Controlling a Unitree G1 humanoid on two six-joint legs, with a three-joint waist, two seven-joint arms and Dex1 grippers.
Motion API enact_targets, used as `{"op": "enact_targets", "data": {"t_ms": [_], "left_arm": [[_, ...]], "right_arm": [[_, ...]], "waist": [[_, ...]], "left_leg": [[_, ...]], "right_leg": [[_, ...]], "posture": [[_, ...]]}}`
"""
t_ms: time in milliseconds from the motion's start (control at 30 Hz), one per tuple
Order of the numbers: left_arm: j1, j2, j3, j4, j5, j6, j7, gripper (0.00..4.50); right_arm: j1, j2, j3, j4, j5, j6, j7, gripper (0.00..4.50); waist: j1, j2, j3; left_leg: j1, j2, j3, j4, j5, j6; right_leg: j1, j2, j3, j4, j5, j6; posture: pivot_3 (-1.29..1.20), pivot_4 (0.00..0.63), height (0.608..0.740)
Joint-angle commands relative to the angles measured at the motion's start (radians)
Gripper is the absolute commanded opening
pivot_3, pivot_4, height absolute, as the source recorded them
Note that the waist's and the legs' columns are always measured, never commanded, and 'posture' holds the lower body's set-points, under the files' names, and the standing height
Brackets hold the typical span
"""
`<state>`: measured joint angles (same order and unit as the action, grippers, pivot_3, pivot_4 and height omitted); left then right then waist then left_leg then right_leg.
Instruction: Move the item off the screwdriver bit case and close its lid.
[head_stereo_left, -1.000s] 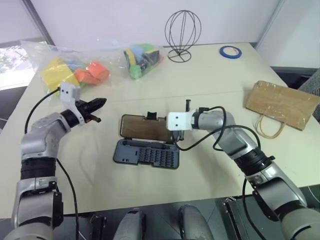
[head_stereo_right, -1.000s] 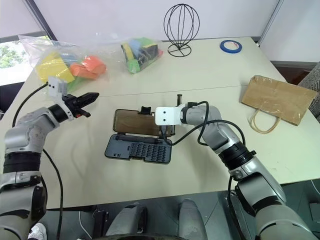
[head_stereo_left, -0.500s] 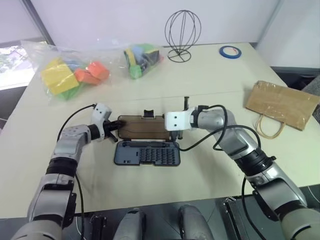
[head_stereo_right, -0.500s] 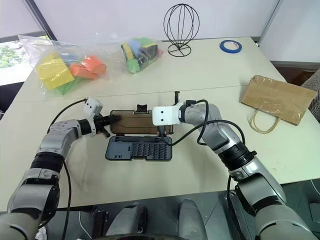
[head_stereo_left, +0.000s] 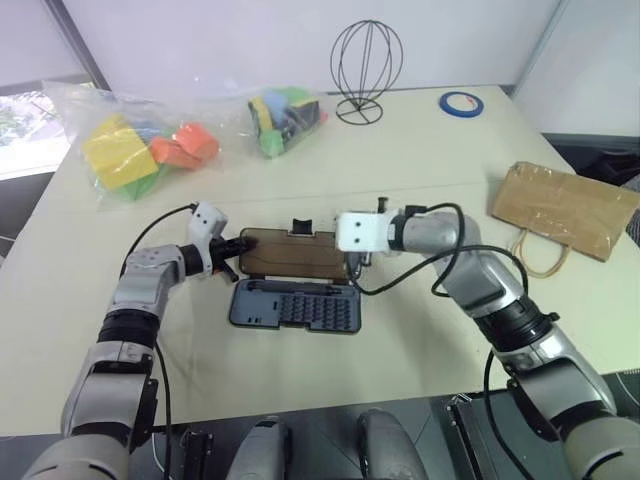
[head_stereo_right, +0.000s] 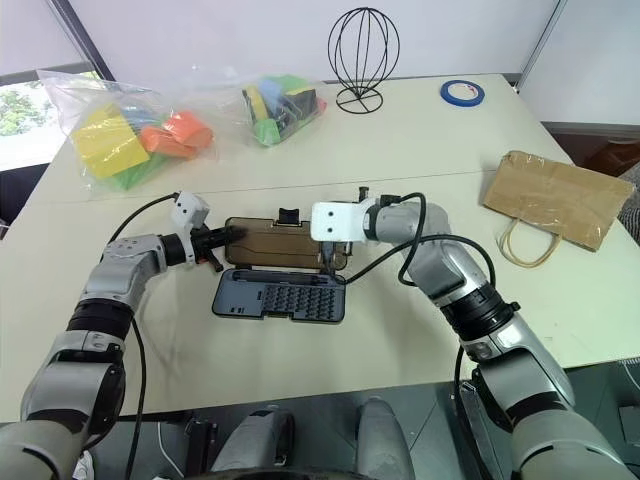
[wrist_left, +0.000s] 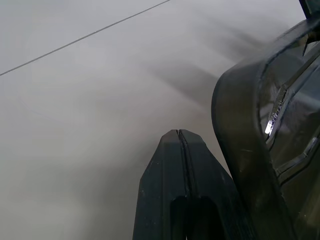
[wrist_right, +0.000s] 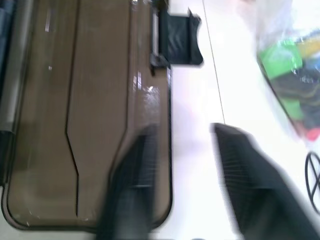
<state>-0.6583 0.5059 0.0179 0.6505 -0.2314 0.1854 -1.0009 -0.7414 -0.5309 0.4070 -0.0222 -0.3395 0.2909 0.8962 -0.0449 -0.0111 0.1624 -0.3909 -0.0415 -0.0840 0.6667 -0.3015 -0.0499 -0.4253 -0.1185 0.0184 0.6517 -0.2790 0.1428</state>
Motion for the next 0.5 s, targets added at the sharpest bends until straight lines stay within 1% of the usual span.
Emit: {"op": "enact_targets", "data": {"t_ms": [33,133,233,300,400,500], "left_arm": [[-0.035,0.002,0.025,-0.024,-0.020,-0.006,-0.013,0.00],[-0.040,0.003,0.027,-0.024,-0.022,-0.006,-0.022,0.00],[-0.040,0.003,0.030,-0.040,-0.033,0.008,-0.039,0.00],[-0.030,0.006,0.027,-0.070,-0.045,0.026,-0.062,0.00],[-0.011,0.011,0.027,-0.134,-0.076,0.068,-0.093,0.00],[0.014,0.029,0.025,-0.209,-0.097,0.113,-0.123,0.00]], "right_arm": [[0.010,-0.003,-0.057,-0.102,0.065,0.122,0.057,2.94],[-0.003,-0.011,-0.119,-0.179,0.132,0.271,0.094,2.94],[-0.053,-0.021,-0.230,-0.227,0.232,0.474,0.116,2.94],[-0.078,-0.049,-0.305,-0.264,0.310,0.586,0.140,2.94],[-0.081,-0.114,-0.380,-0.303,0.385,0.677,0.152,2.94],[-0.050,-0.169,-0.446,-0.334,0.456,0.747,0.150,2.94]], "waist": [[0.001,0.000,0.000],[0.000,0.000,0.000],[0.000,0.000,0.000],[0.003,0.000,0.000],[0.005,0.000,0.000],[0.003,0.000,0.000]], "left_leg": [[0.000,0.000,0.000,0.000,0.000,0.000],[0.000,0.000,0.000,0.000,0.000,0.000],[0.000,0.000,-0.001,0.000,0.000,0.000],[0.000,0.000,-0.001,0.000,0.000,0.000],[-0.001,0.000,-0.001,0.000,0.000,0.000],[-0.001,0.000,-0.001,0.000,0.000,0.000]], "right_leg": [[0.000,0.000,0.000,0.000,0.000,0.000],[0.000,0.000,0.000,0.000,0.000,0.000],[0.000,0.000,0.000,0.000,0.000,0.000],[0.000,0.000,0.000,0.000,0.000,0.000],[0.000,0.000,-0.001,0.000,0.000,0.000],[0.000,0.000,0.000,0.000,0.000,0.000]], "posture": [[0.00,0.150,0.740],[0.00,0.150,0.740],[0.00,0.150,0.740],[0.00,0.150,0.740],[0.00,0.150,0.740],[0.00,0.150,0.740]]}}
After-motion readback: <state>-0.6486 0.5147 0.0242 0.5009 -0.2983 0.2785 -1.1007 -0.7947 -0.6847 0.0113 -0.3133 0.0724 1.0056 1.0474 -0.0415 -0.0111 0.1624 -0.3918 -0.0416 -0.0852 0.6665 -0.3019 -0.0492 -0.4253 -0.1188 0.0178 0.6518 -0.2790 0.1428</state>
